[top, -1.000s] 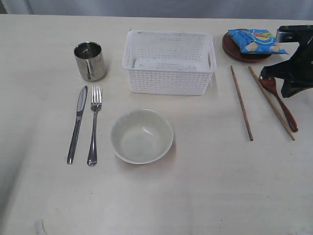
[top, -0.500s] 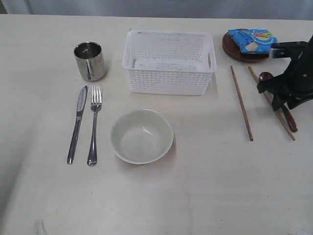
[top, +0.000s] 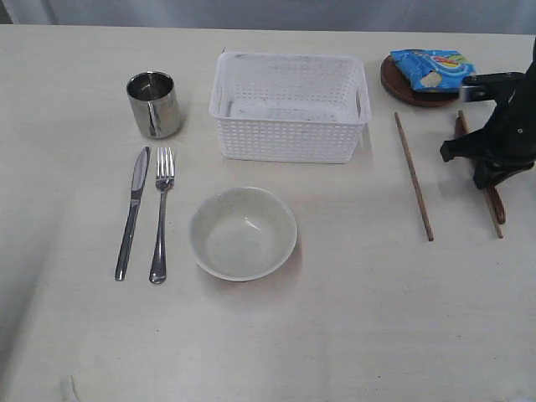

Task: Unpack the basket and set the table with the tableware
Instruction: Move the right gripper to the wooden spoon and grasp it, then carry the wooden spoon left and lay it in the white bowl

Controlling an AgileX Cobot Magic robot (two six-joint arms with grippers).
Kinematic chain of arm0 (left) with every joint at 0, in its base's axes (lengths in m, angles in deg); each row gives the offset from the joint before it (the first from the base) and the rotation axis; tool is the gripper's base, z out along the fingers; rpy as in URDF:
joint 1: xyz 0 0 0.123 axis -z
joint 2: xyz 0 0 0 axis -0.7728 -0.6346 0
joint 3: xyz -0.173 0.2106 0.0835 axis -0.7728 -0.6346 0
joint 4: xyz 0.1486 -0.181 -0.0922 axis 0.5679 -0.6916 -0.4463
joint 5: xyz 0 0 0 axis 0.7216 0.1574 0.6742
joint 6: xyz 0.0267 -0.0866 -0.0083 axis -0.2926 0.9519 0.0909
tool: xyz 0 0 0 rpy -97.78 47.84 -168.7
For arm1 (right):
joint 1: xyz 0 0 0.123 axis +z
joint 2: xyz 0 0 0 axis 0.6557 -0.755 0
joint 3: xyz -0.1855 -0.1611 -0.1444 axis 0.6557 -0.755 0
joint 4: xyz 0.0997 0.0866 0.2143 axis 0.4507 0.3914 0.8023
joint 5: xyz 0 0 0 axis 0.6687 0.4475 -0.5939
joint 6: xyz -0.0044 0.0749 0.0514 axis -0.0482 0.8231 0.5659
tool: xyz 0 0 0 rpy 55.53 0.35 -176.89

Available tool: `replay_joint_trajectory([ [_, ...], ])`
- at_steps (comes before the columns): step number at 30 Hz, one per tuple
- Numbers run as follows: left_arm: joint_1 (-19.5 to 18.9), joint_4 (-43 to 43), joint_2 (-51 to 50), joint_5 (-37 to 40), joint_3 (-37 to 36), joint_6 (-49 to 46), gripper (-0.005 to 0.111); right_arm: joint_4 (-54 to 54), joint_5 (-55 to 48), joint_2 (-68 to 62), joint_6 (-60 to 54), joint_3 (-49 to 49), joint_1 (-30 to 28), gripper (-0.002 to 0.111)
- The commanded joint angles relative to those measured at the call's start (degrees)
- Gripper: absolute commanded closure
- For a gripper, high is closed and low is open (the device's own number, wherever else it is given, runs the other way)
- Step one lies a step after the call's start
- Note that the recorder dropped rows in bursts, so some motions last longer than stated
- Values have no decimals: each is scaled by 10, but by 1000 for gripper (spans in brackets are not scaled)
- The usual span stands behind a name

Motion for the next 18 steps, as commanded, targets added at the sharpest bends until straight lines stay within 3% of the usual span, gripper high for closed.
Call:
replay_joint_trajectory([
  [1, 1, -2, 2, -6, -2, 0, 107, 11, -1, -8, 2, -6, -4, 106],
  [8, 1, -2, 2, -6, -2, 0, 107, 35, -4, 56, -2, -6, -4, 109],
  [13, 1, -2, 2, -6, -2, 0, 107, 163, -26, 132, -77, -6, -3, 109],
  [18, 1, -2, 2, -6, -2, 0, 107, 207, -35, 118, -93, -34, 6, 109],
])
